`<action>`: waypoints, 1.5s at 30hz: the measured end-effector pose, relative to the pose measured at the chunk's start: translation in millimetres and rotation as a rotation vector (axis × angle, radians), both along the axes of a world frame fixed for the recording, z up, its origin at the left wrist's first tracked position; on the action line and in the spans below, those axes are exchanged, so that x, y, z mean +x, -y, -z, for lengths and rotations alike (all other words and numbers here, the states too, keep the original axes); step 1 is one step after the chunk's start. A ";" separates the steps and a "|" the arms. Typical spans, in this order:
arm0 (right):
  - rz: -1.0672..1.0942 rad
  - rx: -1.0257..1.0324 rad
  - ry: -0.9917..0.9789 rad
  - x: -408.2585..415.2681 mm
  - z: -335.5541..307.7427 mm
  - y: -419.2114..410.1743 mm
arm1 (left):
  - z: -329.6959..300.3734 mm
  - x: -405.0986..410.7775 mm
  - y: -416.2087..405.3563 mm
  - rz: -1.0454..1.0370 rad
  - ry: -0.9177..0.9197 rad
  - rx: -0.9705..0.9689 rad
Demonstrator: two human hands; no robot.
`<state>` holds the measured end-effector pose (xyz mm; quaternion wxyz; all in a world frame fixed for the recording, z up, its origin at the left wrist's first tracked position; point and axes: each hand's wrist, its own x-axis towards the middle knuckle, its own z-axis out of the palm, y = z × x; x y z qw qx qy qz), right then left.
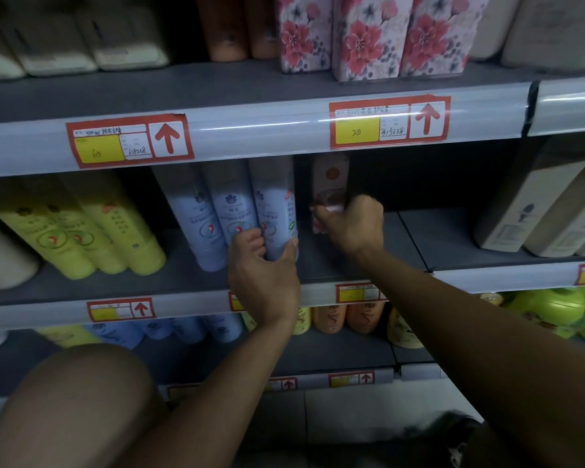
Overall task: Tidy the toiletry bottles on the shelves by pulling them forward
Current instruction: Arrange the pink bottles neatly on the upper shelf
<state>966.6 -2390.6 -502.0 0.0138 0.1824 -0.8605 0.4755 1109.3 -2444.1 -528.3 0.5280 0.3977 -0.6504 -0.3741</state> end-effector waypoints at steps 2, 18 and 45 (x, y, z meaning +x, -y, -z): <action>-0.005 0.006 -0.012 1.6 -1.8 -1.3 | 0.5 0.2 0.2 -0.008 0.004 -0.013; -0.093 0.146 -0.041 -27.6 34.8 -8.5 | -5.6 13.7 -7.8 0.043 0.114 -0.080; -0.292 -0.162 -0.452 67.2 -95.2 -130.5 | -114.1 34.8 -50.1 0.380 0.015 -0.350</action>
